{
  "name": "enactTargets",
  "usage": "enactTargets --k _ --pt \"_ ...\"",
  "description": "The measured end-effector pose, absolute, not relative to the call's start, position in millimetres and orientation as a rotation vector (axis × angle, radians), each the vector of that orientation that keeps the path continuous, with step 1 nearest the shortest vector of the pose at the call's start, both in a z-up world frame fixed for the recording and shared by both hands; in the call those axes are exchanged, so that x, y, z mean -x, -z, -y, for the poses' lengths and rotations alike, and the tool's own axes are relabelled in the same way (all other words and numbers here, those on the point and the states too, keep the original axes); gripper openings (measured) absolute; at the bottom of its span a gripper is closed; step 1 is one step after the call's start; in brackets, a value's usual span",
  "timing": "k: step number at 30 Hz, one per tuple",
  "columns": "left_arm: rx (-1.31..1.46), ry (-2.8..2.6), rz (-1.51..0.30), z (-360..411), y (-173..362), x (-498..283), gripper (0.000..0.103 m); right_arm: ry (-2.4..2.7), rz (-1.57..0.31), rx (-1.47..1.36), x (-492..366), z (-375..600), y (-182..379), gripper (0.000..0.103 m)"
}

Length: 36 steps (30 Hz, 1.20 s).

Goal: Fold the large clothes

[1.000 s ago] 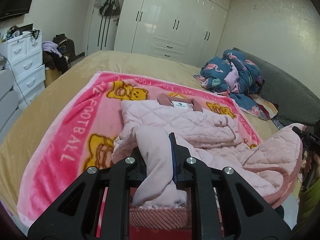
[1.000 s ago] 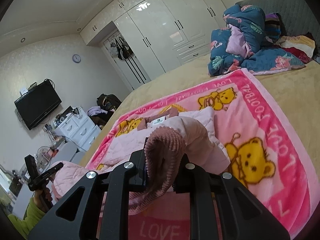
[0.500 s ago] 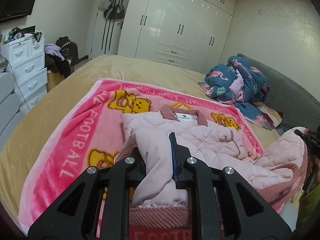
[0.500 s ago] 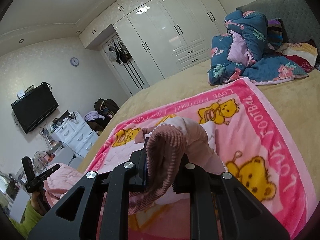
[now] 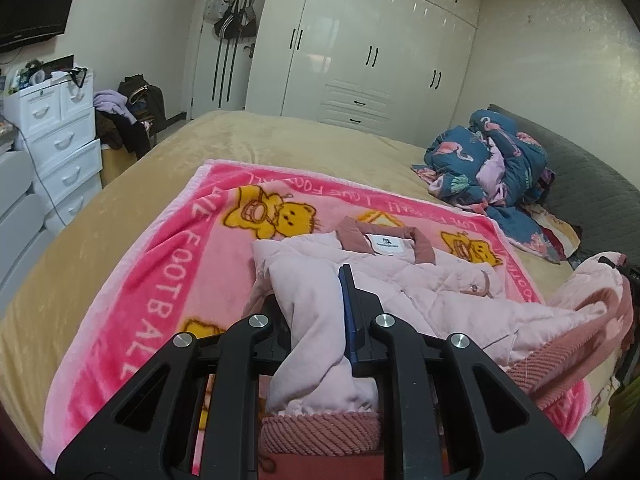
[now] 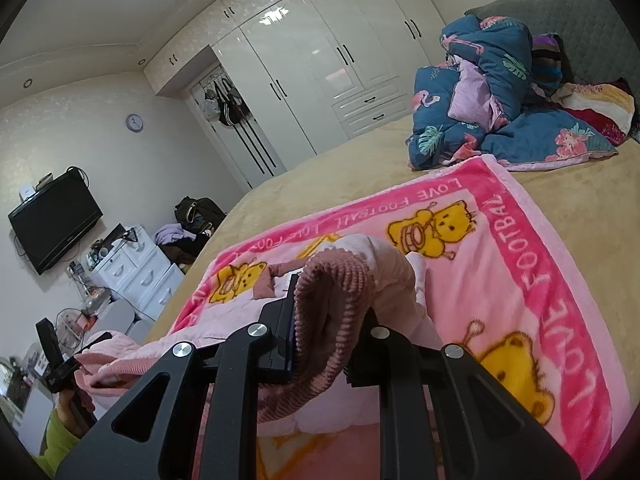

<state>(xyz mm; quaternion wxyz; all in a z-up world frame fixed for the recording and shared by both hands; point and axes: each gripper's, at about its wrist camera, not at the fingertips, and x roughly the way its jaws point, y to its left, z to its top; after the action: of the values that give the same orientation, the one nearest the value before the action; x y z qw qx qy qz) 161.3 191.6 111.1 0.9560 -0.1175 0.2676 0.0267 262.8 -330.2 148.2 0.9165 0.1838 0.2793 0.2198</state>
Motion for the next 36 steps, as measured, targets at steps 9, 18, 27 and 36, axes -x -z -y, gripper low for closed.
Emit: enactTargets --k 9,18,27,36 --pt "0.229 -0.075 -0.562 -198 -103 -184 0.013 -0.431 -0.596 -0.4 -291 326 -136 0.016" --pt "0.237 -0.096 -0.593 -204 -93 -212 0.013 -0.424 -0.63 -0.441 -321 322 -127 0.018" --pt "0.232 -0.11 -0.632 -205 -82 -245 0.013 -0.493 -0.659 -0.658 -351 337 -111 0.049" --pt "0.241 -0.119 -0.674 -205 -66 -278 0.015 -0.461 -0.622 -0.547 -356 325 -113 0.075"
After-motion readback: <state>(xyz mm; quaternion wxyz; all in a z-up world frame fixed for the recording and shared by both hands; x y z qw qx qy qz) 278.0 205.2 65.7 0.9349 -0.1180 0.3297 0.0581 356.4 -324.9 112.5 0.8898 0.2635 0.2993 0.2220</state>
